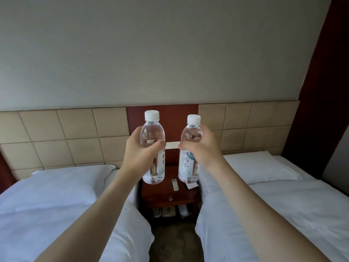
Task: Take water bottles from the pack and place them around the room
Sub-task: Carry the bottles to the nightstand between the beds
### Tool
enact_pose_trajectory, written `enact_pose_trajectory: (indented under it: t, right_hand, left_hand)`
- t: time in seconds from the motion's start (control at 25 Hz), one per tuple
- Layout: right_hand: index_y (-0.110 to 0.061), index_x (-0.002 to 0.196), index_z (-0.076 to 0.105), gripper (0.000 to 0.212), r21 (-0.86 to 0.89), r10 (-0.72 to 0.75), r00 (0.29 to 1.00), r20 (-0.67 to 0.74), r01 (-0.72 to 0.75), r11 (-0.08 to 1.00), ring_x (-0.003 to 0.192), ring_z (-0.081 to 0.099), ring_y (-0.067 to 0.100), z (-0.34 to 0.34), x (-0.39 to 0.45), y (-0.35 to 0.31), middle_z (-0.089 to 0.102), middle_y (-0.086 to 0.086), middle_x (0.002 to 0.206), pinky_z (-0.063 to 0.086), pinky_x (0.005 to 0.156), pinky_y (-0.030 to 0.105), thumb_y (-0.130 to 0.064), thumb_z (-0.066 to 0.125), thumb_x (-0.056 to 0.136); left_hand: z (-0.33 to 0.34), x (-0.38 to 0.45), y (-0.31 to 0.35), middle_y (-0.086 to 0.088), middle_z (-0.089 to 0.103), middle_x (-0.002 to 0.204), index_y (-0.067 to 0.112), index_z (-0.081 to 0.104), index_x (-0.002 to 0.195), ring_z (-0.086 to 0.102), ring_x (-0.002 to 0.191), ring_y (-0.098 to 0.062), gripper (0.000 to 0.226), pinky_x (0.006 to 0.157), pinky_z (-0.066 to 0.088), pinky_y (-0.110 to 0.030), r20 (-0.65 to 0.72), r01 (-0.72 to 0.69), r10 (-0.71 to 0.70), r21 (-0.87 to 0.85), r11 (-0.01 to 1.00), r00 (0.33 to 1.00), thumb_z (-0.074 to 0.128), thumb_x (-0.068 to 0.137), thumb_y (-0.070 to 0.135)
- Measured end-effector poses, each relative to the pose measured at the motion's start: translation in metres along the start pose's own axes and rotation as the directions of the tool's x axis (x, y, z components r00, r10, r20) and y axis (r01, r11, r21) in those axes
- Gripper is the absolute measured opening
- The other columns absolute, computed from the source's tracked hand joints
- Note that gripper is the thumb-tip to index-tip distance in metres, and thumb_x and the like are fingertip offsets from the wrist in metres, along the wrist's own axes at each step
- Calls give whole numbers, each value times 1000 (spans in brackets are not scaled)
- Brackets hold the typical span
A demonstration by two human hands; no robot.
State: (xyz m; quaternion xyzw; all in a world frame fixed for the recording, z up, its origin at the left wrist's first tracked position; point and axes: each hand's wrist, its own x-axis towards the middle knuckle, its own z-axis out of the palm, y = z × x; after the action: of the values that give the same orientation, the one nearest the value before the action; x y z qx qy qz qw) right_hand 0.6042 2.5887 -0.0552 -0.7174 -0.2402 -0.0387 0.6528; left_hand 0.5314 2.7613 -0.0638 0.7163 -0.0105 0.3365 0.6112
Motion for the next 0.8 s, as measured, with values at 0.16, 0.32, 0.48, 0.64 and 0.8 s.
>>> enact_pose_trajectory:
  t: [0.16, 0.32, 0.48, 0.64, 0.8]
  right_hand:
    - [-44, 85, 57, 44, 2, 6, 1000, 17, -6, 1000, 83, 70, 9, 19, 99, 56, 66, -17, 90, 57, 76, 42, -17, 80, 60]
    - [-46, 86, 55, 44, -2, -12, 999, 46, 12, 1000, 81, 69, 5, 38, 204, 99, 67, -17, 89, 52, 70, 33, -20, 79, 60]
    - [-39, 90, 56, 42, -6, 24, 998, 53, -24, 1000, 82, 68, 4, 55, 295, 140, 67, -16, 86, 52, 72, 33, -20, 79, 61]
    - [-38, 88, 57, 40, -45, 66, 996, 59, -63, 997, 84, 69, 9, 70, 376, 197, 68, -10, 87, 54, 77, 38, -18, 79, 62]
    - [-39, 89, 56, 41, -78, 92, 995, 28, -90, 993, 86, 69, 10, 88, 458, 266, 68, -6, 89, 56, 80, 41, -21, 78, 59]
  left_hand:
    - [11, 90, -65, 13, 71, 77, 27, 67, 97, 70, 73, -4, 36, 60, 53, -18, 0, 15, -15, 27, 1000, 1000, 72, 62, 27]
    - [21, 186, -123, 8, 71, 80, 22, 68, 97, 70, 73, -5, 33, 59, 51, -17, 6, -2, 1, 44, 999, 1000, 74, 64, 26]
    - [24, 266, -179, 6, 75, 86, 26, 69, 98, 72, 79, -7, 33, 62, 55, -19, -16, 39, -39, 36, 999, 999, 76, 65, 25]
    - [29, 343, -247, 5, 75, 92, 33, 69, 101, 73, 85, -12, 40, 67, 56, -21, -1, 59, -59, 20, 998, 998, 77, 62, 30]
    - [43, 422, -331, 6, 74, 91, 36, 68, 100, 73, 83, -11, 40, 67, 54, -17, 41, 90, -90, -13, 996, 995, 79, 63, 25]
